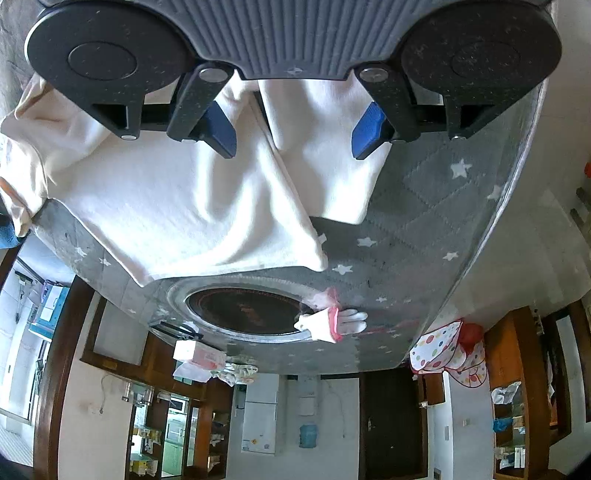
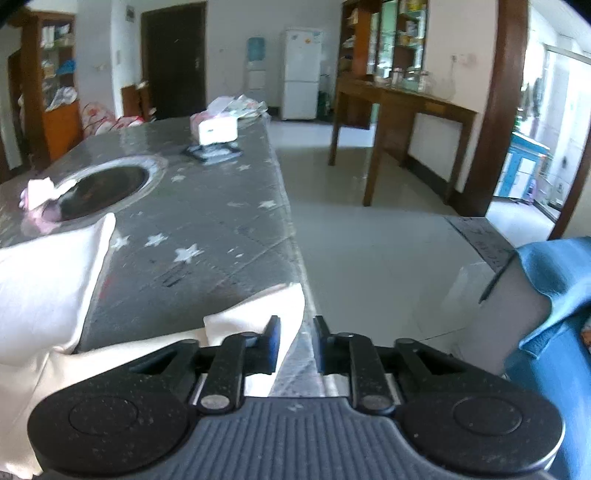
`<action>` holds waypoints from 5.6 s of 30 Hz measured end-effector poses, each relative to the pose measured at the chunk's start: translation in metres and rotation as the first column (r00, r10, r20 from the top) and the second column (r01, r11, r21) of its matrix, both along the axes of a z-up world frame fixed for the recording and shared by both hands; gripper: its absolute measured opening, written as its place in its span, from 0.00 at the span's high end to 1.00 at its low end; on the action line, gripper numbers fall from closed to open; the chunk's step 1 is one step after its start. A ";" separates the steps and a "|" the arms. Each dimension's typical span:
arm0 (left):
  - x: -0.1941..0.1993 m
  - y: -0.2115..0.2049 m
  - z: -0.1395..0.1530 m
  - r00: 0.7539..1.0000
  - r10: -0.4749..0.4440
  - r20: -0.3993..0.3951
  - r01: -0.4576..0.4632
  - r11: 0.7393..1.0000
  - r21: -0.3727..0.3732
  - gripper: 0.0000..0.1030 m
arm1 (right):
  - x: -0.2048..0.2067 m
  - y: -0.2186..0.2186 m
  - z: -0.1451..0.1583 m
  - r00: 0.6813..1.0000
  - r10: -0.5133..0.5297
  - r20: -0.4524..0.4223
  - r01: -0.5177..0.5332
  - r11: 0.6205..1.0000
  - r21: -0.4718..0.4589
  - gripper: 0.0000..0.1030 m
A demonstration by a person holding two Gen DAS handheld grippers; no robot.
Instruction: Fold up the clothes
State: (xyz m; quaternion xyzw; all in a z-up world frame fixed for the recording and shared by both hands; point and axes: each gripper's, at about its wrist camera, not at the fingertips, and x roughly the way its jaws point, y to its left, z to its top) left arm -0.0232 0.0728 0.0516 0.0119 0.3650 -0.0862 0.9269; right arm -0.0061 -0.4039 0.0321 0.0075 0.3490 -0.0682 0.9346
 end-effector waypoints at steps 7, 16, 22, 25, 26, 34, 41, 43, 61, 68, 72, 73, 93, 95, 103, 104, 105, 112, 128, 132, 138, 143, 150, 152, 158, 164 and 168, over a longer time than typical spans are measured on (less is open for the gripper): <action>-0.011 -0.002 -0.002 1.000 0.003 0.000 -0.003 1.000 -0.005 0.29 | -0.014 0.012 0.005 0.997 0.067 0.035 -0.068 0.997 0.020 0.63; -0.018 0.002 -0.007 0.999 0.035 -0.022 -0.035 0.999 -0.013 0.28 | 0.004 0.041 -0.019 0.989 0.145 -0.024 -0.146 0.988 -0.051 0.49; -0.018 0.007 -0.009 0.998 0.052 -0.029 -0.053 0.998 -0.020 0.27 | 0.005 0.032 -0.021 0.996 0.084 -0.023 -0.086 0.989 -0.122 0.46; -0.018 0.008 -0.009 0.998 0.052 -0.028 -0.053 0.998 -0.024 0.27 | -0.001 0.018 -0.019 0.999 0.030 -0.016 -0.032 0.990 -0.135 0.44; -0.018 0.008 -0.009 0.998 0.053 -0.027 -0.054 0.998 -0.025 0.26 | -0.004 0.014 -0.018 1.000 0.009 -0.013 -0.011 0.990 -0.143 0.43; -0.018 0.011 -0.007 0.998 0.065 -0.018 -0.066 0.997 -0.032 0.26 | -0.024 -0.025 -0.016 0.993 -0.119 -0.012 0.116 0.979 -0.170 0.43; -0.013 0.011 -0.004 0.998 0.069 -0.011 -0.070 0.997 -0.039 0.28 | -0.030 -0.011 -0.005 0.998 -0.058 0.021 0.060 0.994 -0.087 0.41; -0.011 0.010 -0.003 0.998 0.061 -0.008 -0.061 0.997 -0.036 0.31 | -0.027 0.000 -0.006 1.000 -0.010 0.016 0.011 0.998 -0.058 0.38; 0.008 0.000 -0.020 0.998 -0.050 -0.041 0.052 0.998 0.046 0.90 | -0.009 0.049 -0.029 0.995 0.097 -0.003 -0.097 0.995 0.000 0.18; -0.006 0.028 -0.017 0.996 0.086 -0.013 -0.086 0.996 0.005 0.95 | -0.009 0.044 -0.034 0.997 0.075 0.010 -0.075 0.997 0.010 0.06; -0.022 0.053 -0.014 0.977 0.211 0.003 -0.210 0.976 -0.063 0.95 | -0.008 0.041 -0.037 0.997 0.074 0.008 -0.074 0.997 0.028 0.00; -0.025 0.059 -0.014 0.972 0.235 0.002 -0.234 0.969 -0.079 0.95 | -0.007 0.041 -0.037 0.997 0.075 0.008 -0.075 0.997 0.028 0.00; 0.029 0.049 -0.018 0.965 0.258 -0.038 -0.256 0.966 0.046 0.64 | -0.008 0.042 -0.038 0.997 0.075 0.015 -0.075 0.997 0.033 0.00; 0.030 0.053 -0.020 0.962 0.272 -0.029 -0.270 0.961 0.061 0.83 | -0.008 0.042 -0.039 0.997 0.075 0.016 -0.075 0.997 0.033 0.00; -0.016 0.105 -0.004 0.937 0.341 0.069 -0.327 0.930 -0.166 0.95 | -0.008 0.042 -0.038 0.997 0.074 0.016 -0.075 0.997 0.033 0.00; -0.026 0.112 -0.001 0.933 0.350 0.082 -0.329 0.923 -0.200 0.95 | -0.008 0.042 -0.038 0.997 0.074 0.015 -0.075 0.997 0.032 0.00; -0.037 0.118 0.001 0.928 0.359 0.095 -0.331 0.916 -0.224 0.95 | -0.008 0.042 -0.038 0.997 0.074 0.015 -0.075 0.997 0.032 0.00; -0.083 0.143 -0.005 0.914 0.404 0.035 -0.383 0.888 -0.255 0.95 | -0.008 0.042 -0.038 0.997 0.074 0.014 -0.074 0.997 0.028 0.00; 0.001 0.083 0.001 0.936 0.351 -0.030 -0.351 0.925 -0.142 0.59 | -0.008 0.042 -0.038 0.997 0.073 0.014 -0.074 0.997 0.029 0.00; 0.019 0.074 -0.008 0.922 0.385 -0.040 -0.387 0.920 -0.054 0.57 | -0.008 0.042 -0.038 0.997 0.073 0.014 -0.074 0.997 0.029 0.00; 0.033 0.068 -0.019 0.912 0.408 -0.036 -0.407 0.913 0.020 0.61 | -0.008 0.042 -0.038 0.997 0.073 0.014 -0.073 0.997 0.032 0.00; 0.029 0.084 -0.018 0.911 0.411 -0.031 -0.413 0.910 -0.048 0.91 | -0.008 0.040 -0.038 0.997 0.073 0.014 -0.073 0.997 0.037 0.00; -0.012 0.122 -0.003 0.919 0.390 0.062 -0.360 0.891 -0.279 0.97 | -0.007 0.042 -0.039 0.997 0.073 0.012 -0.073 0.997 0.031 0.00; -0.028 0.131 0.002 0.913 0.398 0.090 -0.353 0.881 -0.315 0.97 | -0.007 0.042 -0.039 0.997 0.072 0.012 -0.073 0.997 0.030 0.00; -0.083 0.154 0.010 0.900 0.406 0.157 -0.321 0.864 -0.388 0.97 | -0.007 0.042 -0.039 0.997 0.072 0.013 -0.073 0.997 0.030 0.00; -0.126 0.169 -0.003 0.886 0.447 0.125 -0.389 0.862 -0.325 0.97 | -0.007 0.042 -0.039 0.997 0.072 0.012 -0.072 0.997 0.029 0.00; -0.133 0.180 -0.022 0.864 0.501 0.044 -0.473 0.839 -0.269 0.97 | -0.007 0.042 -0.039 0.997 0.072 0.013 -0.072 0.997 0.029 0.00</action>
